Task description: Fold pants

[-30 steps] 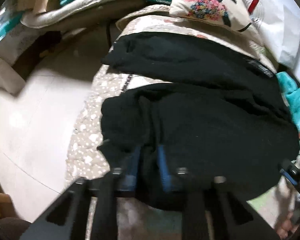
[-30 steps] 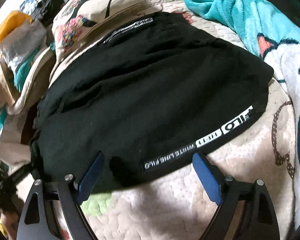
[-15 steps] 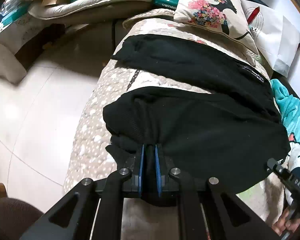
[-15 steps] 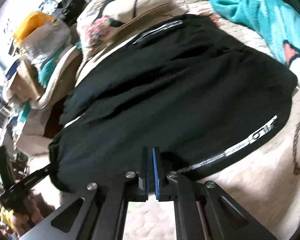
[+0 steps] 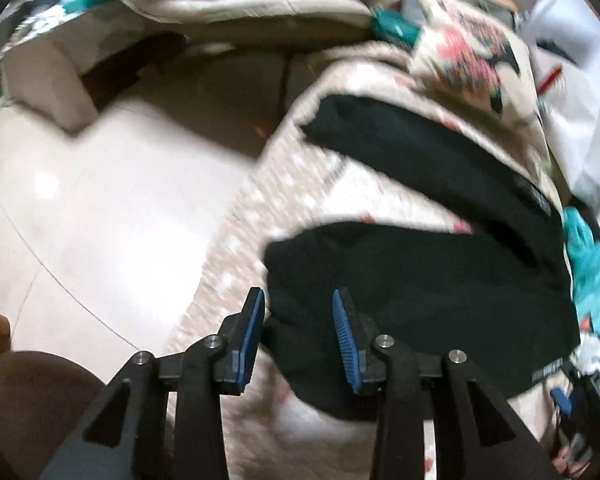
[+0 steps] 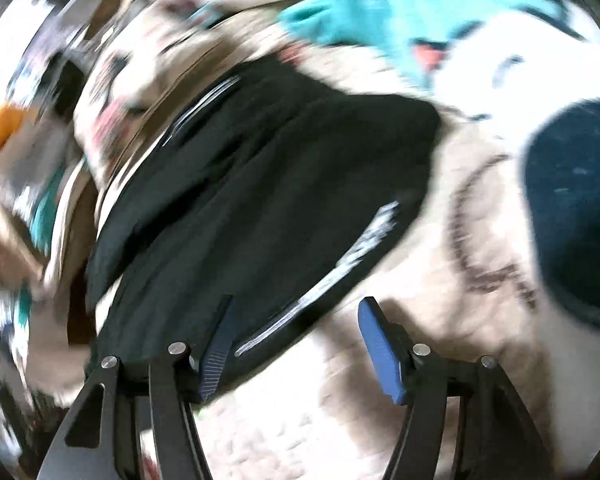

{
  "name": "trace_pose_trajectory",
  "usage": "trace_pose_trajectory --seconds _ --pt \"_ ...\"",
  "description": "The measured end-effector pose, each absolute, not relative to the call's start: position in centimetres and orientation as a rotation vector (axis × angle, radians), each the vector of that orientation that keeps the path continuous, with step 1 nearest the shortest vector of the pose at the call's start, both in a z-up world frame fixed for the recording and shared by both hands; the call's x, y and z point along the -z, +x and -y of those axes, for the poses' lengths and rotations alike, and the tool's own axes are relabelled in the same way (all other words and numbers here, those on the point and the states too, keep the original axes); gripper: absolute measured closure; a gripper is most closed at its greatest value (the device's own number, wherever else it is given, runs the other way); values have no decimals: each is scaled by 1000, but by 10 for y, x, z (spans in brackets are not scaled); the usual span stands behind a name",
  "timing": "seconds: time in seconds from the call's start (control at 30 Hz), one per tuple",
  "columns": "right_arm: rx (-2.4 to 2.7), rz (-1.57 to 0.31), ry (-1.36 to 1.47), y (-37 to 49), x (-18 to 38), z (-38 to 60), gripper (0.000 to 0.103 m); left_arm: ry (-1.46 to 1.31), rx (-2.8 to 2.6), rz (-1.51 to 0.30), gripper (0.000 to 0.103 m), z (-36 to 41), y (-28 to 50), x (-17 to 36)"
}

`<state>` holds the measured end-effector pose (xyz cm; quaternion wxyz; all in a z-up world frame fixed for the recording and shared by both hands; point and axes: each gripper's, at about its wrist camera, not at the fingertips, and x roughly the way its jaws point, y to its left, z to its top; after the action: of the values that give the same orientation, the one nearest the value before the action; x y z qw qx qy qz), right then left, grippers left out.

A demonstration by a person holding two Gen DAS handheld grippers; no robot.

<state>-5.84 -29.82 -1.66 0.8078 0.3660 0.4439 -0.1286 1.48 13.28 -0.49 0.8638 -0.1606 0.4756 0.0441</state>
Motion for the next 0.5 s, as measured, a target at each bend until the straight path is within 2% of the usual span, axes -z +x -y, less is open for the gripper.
trace_pose_trajectory --seconds 0.23,0.27,0.3,0.33,0.4,0.5 --pt "223 -968 720 -46 17 276 35 -365 -125 -1004 66 -142 20 13" --pt "212 -971 696 -46 17 273 35 -346 -113 -1014 64 -138 22 16" --pt "200 -975 661 -43 15 266 35 -313 -110 -1035 56 -132 25 20" --pt "192 -976 641 -45 16 266 35 -279 -119 -1061 53 -127 29 24" --pt "178 -975 586 -44 13 258 35 -231 -142 -1136 53 -122 34 40" --pt "173 -953 503 -44 5 249 35 -302 -188 -1130 53 -139 34 40"
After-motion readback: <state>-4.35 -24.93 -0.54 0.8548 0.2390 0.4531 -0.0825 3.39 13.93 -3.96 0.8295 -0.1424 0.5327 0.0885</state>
